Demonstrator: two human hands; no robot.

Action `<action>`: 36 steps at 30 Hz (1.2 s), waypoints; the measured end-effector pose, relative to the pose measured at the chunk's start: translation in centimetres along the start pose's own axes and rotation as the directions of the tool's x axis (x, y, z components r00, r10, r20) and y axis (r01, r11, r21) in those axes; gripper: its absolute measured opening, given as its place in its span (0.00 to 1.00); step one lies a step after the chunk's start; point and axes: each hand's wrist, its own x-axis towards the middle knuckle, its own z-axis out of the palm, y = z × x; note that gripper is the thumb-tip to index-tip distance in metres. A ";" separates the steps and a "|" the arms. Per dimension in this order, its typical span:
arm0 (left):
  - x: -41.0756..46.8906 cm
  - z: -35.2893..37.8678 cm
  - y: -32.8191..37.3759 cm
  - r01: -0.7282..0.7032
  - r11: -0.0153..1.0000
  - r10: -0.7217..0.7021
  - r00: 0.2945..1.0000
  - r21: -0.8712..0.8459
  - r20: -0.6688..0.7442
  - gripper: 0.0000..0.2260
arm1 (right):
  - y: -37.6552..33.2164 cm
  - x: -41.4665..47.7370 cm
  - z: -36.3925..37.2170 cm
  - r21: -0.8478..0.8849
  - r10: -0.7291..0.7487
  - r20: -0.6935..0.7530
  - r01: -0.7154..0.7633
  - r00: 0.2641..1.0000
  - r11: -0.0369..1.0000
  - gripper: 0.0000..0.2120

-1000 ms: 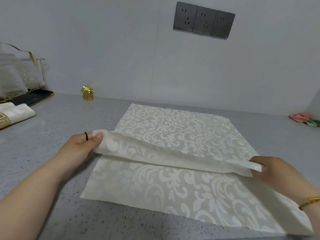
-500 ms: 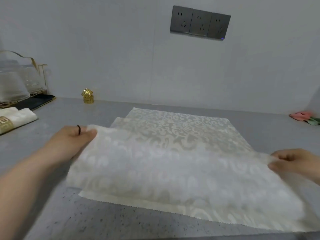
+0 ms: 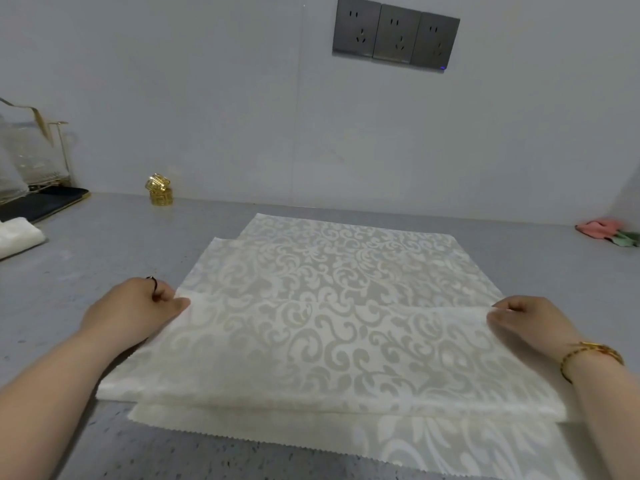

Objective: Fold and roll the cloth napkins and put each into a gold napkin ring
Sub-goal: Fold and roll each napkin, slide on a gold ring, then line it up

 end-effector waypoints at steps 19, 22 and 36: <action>-9.4 2.2 5.2 -0.575 0.795 0.439 0.767 0.196 0.468 0.59 | -7.2 -10.3 6.5 -0.230 -0.709 0.204 0.737 0.675 0.636 0.25; -9.0 3.2 5.0 -0.608 0.763 0.451 0.745 0.220 0.492 0.61 | -7.7 -13.0 9.8 -0.182 -0.730 0.247 0.770 0.638 0.611 0.33; -6.3 2.3 4.1 -0.448 0.855 0.287 0.828 0.260 0.481 0.63 | -4.4 -6.8 7.2 -0.424 -0.289 0.472 0.502 0.833 0.753 0.28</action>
